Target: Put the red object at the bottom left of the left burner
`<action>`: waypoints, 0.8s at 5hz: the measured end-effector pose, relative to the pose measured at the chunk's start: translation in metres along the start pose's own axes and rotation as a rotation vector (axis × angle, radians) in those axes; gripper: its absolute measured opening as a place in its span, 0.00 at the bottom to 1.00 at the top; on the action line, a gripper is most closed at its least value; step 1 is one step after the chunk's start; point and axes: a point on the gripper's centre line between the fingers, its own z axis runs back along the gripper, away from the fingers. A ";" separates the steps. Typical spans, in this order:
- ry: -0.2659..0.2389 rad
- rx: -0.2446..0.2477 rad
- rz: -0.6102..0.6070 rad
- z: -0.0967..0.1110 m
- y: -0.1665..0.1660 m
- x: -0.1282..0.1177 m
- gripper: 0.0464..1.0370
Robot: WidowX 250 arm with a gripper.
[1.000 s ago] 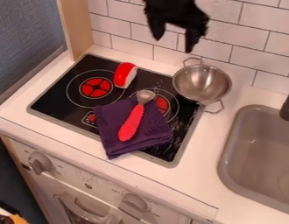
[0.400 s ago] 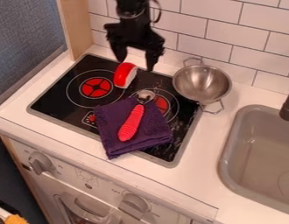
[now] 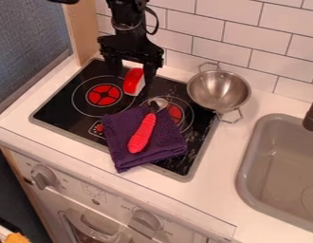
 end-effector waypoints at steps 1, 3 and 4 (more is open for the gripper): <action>0.010 0.023 0.044 -0.012 0.005 -0.002 0.96; 0.031 0.100 0.108 -0.025 0.011 -0.001 0.91; 0.021 0.117 0.103 -0.023 0.012 0.003 0.63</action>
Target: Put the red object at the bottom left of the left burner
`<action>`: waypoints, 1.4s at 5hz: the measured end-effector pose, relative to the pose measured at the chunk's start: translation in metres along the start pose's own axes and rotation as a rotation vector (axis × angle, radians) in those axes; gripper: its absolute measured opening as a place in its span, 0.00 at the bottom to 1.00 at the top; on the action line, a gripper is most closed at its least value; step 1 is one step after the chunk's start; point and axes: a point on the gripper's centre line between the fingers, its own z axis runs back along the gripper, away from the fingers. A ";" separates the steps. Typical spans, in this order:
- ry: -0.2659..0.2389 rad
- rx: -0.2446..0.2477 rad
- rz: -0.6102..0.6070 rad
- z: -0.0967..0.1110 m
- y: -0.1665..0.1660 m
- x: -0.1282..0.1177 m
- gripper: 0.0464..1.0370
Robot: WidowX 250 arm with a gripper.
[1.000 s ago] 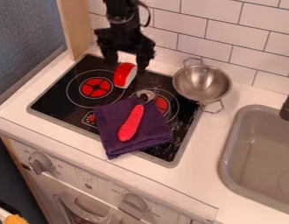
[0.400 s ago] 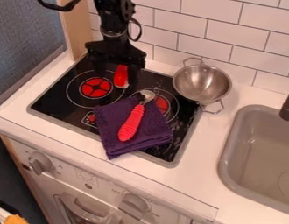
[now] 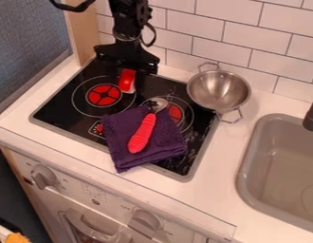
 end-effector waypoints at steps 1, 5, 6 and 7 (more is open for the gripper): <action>0.001 0.025 -0.028 0.000 -0.008 0.002 0.47; -0.048 0.014 -0.054 0.027 -0.024 0.007 0.47; -0.077 0.012 -0.028 0.056 -0.018 0.006 0.47; -0.095 0.034 -0.001 0.082 -0.006 -0.012 0.47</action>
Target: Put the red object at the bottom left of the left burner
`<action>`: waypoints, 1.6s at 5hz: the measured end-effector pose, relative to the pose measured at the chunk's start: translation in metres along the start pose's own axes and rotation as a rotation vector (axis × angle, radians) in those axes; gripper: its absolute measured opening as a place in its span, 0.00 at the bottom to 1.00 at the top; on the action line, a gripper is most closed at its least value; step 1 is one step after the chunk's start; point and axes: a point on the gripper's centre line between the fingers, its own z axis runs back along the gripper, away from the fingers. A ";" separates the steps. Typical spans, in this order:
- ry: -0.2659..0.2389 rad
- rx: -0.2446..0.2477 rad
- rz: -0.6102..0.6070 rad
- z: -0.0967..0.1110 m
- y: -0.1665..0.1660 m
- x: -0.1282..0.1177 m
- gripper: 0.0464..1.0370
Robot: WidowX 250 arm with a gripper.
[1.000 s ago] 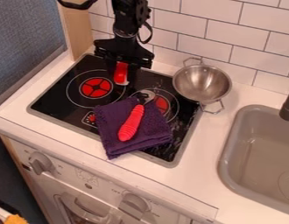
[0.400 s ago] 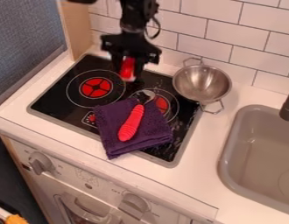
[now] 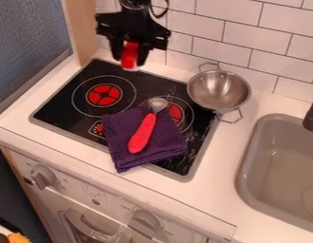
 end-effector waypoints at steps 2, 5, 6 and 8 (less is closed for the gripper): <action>0.019 0.058 0.091 0.014 0.045 -0.057 0.47; 0.063 0.087 0.170 -0.052 0.094 -0.108 0.47; 0.073 0.074 0.152 -0.061 0.092 -0.106 0.47; 0.091 0.051 0.130 -0.067 0.086 -0.093 0.85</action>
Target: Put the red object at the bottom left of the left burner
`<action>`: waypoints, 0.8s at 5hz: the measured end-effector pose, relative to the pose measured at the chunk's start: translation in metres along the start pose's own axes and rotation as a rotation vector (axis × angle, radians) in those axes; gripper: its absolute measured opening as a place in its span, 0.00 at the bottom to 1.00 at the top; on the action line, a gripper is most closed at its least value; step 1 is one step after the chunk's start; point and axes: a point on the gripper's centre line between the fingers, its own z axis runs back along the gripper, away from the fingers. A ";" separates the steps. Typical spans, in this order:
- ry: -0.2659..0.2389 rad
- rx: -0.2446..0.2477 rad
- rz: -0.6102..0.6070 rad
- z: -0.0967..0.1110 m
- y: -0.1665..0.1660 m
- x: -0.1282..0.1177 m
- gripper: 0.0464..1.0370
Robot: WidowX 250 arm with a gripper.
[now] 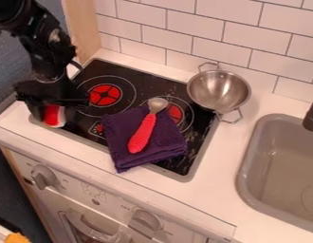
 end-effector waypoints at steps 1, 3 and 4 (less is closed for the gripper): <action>0.009 -0.001 -0.007 0.000 -0.004 -0.001 0.97; 0.019 -0.002 -0.016 0.003 -0.009 -0.003 0.96; -0.019 0.001 -0.015 0.016 -0.009 0.003 0.96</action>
